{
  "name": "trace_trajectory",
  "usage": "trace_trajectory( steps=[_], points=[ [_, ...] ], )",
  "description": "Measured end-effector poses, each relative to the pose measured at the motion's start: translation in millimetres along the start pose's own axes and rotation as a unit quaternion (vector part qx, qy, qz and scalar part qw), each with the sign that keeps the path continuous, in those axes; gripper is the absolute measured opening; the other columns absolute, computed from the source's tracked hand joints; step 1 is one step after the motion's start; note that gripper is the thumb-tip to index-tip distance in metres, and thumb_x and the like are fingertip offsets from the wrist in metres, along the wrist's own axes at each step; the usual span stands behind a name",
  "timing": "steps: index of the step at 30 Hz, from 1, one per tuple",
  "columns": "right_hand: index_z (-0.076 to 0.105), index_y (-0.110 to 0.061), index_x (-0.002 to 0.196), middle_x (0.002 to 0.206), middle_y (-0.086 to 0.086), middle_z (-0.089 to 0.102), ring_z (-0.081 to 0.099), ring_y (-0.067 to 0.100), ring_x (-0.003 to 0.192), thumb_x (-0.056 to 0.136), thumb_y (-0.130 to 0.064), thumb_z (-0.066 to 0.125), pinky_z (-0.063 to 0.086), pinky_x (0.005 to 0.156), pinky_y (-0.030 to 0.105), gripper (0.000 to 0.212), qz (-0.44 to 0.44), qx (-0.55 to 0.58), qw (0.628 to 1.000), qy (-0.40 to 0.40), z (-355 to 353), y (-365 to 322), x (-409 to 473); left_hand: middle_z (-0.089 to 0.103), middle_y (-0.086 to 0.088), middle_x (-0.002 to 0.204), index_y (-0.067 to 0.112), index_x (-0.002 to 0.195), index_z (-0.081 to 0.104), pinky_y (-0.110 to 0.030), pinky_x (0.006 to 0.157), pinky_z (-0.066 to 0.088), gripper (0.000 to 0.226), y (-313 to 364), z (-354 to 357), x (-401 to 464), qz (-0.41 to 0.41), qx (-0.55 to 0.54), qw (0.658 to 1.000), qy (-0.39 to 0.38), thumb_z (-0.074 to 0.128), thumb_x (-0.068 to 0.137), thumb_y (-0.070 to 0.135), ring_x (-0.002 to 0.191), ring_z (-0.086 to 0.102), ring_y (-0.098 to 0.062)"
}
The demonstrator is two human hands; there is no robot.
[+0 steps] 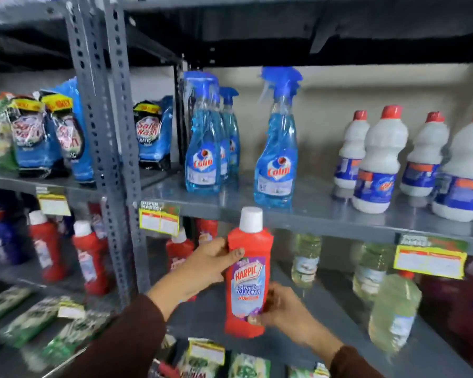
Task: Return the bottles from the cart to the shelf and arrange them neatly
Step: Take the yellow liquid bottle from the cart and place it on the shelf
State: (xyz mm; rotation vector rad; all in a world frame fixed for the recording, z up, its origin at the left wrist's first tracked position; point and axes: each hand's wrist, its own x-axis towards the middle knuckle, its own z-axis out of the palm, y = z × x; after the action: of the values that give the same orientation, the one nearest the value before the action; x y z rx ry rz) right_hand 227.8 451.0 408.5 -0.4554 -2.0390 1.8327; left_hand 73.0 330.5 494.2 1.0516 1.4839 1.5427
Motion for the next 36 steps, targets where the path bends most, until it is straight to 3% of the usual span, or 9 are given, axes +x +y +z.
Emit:
trace_trajectory(
  steps=[5,7,10,13,17,24,28,32,36],
  points=[
    [0.059,0.013,0.12,0.096,0.002,0.079,0.072,0.013,0.09,0.068,0.029,0.072,0.061,0.084,0.035,0.056,0.011,-0.008,0.998,0.059,21,85,51,0.069,0.005,0.116,0.022,0.116,0.061,-0.054,0.09,0.05,0.024,-78,-20,13,-0.074,0.004,0.992,0.105,0.059,0.093,0.029,0.107,0.063,-0.015],
    [0.06,0.01,0.118,0.111,0.021,0.072,0.067,0.025,0.1,0.069,0.029,0.071,0.054,0.096,0.052,0.054,0.012,-0.013,0.997,0.081,25,108,69,0.068,0.007,0.117,0.024,0.115,0.061,-0.056,0.087,0.051,0.023,-104,-26,24,-0.085,-0.014,0.99,0.115,0.058,0.094,0.031,0.105,0.063,-0.012],
    [0.058,0.013,0.12,0.122,0.03,0.066,0.064,0.033,0.109,0.067,0.033,0.066,0.052,0.098,0.054,0.057,0.017,-0.03,0.993,0.111,27,132,92,0.074,0.016,0.105,0.033,0.107,0.061,-0.044,0.073,0.058,0.014,-134,-33,42,-0.091,-0.033,0.989,0.112,0.057,0.094,0.031,0.091,0.07,-0.003],
    [0.059,0.004,0.12,0.119,0.022,0.07,0.066,0.028,0.106,0.068,0.028,0.068,0.057,0.091,0.036,0.058,0.015,-0.064,0.988,0.139,24,144,112,0.074,0.029,0.085,0.038,0.101,0.059,-0.031,0.053,0.058,0.011,-144,-35,62,-0.075,-0.035,0.991,0.106,0.055,0.096,0.029,0.075,0.07,0.008],
    [0.062,0.001,0.117,0.108,0.01,0.071,0.067,0.016,0.092,0.074,0.019,0.068,0.052,0.069,0.009,0.047,0.034,-0.086,0.983,0.157,12,153,130,0.067,0.025,0.097,0.043,0.1,0.055,-0.043,0.069,0.06,0.01,-145,-38,89,-0.078,-0.019,0.992,0.097,0.055,0.095,0.034,0.085,0.067,0.0],
    [0.059,-0.003,0.13,0.127,0.012,0.069,0.064,0.027,0.118,0.08,0.009,0.073,0.049,0.105,0.048,0.053,0.044,-0.078,0.981,0.17,0,162,145,0.06,0.019,0.106,0.043,0.105,0.051,-0.047,0.07,0.059,0.013,-149,-39,116,-0.074,-0.014,0.993,0.092,0.056,0.093,0.039,0.095,0.058,-0.008],
    [0.059,-0.004,0.129,0.128,0.012,0.068,0.063,0.028,0.119,0.081,0.004,0.075,0.049,0.105,0.052,0.051,0.051,-0.076,0.979,0.181,-6,177,150,0.062,0.008,0.127,0.04,0.121,0.052,-0.047,0.072,0.06,0.031,-159,-38,120,-0.076,-0.03,0.993,0.083,0.058,0.091,0.044,0.108,0.061,-0.015],
    [0.057,-0.003,0.13,0.128,0.015,0.067,0.063,0.032,0.119,0.08,0.005,0.077,0.047,0.105,0.055,0.055,0.063,-0.069,0.979,0.179,-5,177,149,0.059,0.004,0.133,0.035,0.128,0.049,-0.061,0.093,0.049,0.037,-156,-34,115,-0.092,-0.027,0.992,0.084,0.056,0.092,0.042,0.123,0.055,-0.025],
    [0.049,0.001,0.134,0.132,0.021,0.063,0.06,0.035,0.12,0.078,0.014,0.074,0.049,0.104,0.052,0.063,0.089,-0.057,0.976,0.19,-9,154,134,0.051,-0.005,0.143,0.011,0.141,0.041,-0.038,0.091,0.041,0.049,-141,-23,101,-0.114,-0.006,0.985,0.13,0.051,0.098,0.032,0.118,0.051,-0.016]
  ],
)
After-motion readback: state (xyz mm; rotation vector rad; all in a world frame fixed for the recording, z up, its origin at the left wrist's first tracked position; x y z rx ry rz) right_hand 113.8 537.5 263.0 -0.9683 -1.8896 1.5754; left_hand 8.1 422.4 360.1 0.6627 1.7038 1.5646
